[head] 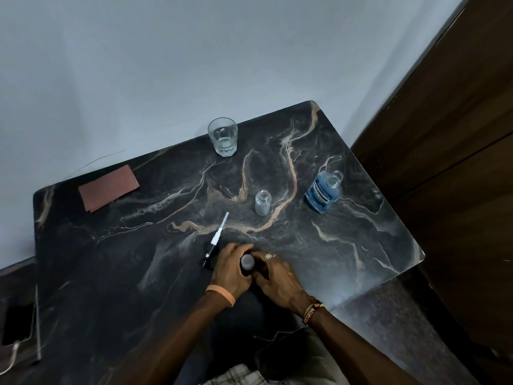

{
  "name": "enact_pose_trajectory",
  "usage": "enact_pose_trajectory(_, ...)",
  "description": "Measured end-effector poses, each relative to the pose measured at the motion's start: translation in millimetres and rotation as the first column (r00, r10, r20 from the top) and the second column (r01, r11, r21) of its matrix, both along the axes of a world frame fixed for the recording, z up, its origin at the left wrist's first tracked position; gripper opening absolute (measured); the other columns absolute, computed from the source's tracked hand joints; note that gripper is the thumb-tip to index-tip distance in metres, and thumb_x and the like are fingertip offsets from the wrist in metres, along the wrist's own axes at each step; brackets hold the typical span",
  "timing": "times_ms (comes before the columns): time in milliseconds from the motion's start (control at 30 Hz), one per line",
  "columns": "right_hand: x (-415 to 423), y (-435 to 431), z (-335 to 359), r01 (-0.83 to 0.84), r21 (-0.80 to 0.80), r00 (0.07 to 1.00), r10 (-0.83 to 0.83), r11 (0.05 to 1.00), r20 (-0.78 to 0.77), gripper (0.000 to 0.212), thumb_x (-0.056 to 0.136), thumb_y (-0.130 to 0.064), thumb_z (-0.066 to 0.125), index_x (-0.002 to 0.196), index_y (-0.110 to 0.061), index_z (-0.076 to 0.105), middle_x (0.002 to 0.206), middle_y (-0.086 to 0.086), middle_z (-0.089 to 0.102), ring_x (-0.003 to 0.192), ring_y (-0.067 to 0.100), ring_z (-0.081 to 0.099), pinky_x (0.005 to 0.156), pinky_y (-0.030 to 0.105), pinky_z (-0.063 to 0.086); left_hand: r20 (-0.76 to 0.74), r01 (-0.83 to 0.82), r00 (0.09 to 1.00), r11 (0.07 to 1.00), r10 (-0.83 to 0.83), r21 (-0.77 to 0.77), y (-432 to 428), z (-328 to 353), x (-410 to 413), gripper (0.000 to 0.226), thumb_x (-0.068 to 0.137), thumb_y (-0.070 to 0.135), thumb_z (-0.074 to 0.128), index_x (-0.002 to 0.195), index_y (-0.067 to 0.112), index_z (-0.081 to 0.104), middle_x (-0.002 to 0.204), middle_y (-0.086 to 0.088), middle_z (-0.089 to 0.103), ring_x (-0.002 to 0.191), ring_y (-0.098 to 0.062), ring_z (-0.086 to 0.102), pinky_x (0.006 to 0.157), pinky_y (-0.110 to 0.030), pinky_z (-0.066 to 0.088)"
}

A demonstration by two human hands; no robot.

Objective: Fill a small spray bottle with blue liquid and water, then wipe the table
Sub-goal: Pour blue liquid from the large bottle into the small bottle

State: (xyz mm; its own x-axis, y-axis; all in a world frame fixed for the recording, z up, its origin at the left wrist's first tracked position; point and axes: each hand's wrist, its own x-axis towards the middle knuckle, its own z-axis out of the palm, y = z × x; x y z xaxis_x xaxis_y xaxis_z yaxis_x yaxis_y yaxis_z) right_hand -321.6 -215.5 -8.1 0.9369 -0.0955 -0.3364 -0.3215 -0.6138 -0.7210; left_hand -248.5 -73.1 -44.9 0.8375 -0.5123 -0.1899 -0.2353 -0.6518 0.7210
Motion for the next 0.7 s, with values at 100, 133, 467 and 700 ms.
enact_pose_trajectory(100, -4.6, -14.1, -3.3, 0.127, 0.009, 0.992, -0.127, 0.992, -0.021, 0.046, 0.091, -0.029, 0.063, 0.136, -0.025, 0.054, 0.128, -0.004, 0.063, 0.111, 0.008, 0.060, 0.092, 0.016, 0.043, 0.036, 0.076, 0.997, 0.996, -0.074, -0.047, 6.3, 8.9, 0.2, 0.078, 0.058, 0.034, 0.075, 0.132, 0.026, 0.052, 0.126, 0.005, 0.047, 0.120, -0.014, 0.046, 0.103, -0.033, 0.042)
enact_pose_trajectory(133, -5.2, -20.4, -2.9, 0.210, 0.011, 0.978, -0.209, 0.978, -0.010, 0.045, 0.091, -0.032, 0.064, 0.136, -0.027, 0.055, 0.124, -0.006, 0.064, 0.105, 0.004, 0.061, 0.087, 0.014, 0.044, 0.070, 0.089, 0.994, 0.994, -0.084, -0.070, 8.3, 12.8, 2.0, 0.080, 0.058, 0.036, 0.073, 0.134, 0.027, 0.050, 0.128, 0.007, 0.045, 0.123, -0.012, 0.044, 0.104, -0.035, 0.042)
enact_pose_trajectory(467, 8.5, -87.0, 11.3, 0.722, 0.121, 0.650, -0.728, 0.681, 0.219, 0.054, 0.090, -0.030, 0.068, 0.139, -0.018, 0.049, 0.122, 0.000, 0.061, 0.099, 0.012, 0.063, 0.082, 0.033, 0.058, 0.088, -0.169, 0.977, 0.956, 0.195, -0.242, -32.0, 39.1, 49.0, 0.066, 0.073, 0.024, 0.076, 0.132, 0.027, 0.047, 0.124, 0.007, 0.047, 0.110, -0.009, 0.052, 0.097, -0.037, 0.048)
enact_pose_trajectory(700, 18.9, -107.8, 13.3, 0.809, 0.175, 0.533, -0.826, 0.561, 0.182, 0.060, 0.087, -0.026, 0.073, 0.139, -0.012, 0.047, 0.126, 0.007, 0.059, 0.107, 0.017, 0.062, 0.089, 0.037, 0.057, -0.018, -0.303, 0.952, 0.932, 0.305, -0.197, -60.0, 33.9, 71.9, 0.072, 0.069, 0.018, 0.082, 0.129, 0.028, 0.046, 0.118, 0.012, 0.043, 0.110, -0.011, 0.051, 0.100, -0.039, 0.047)
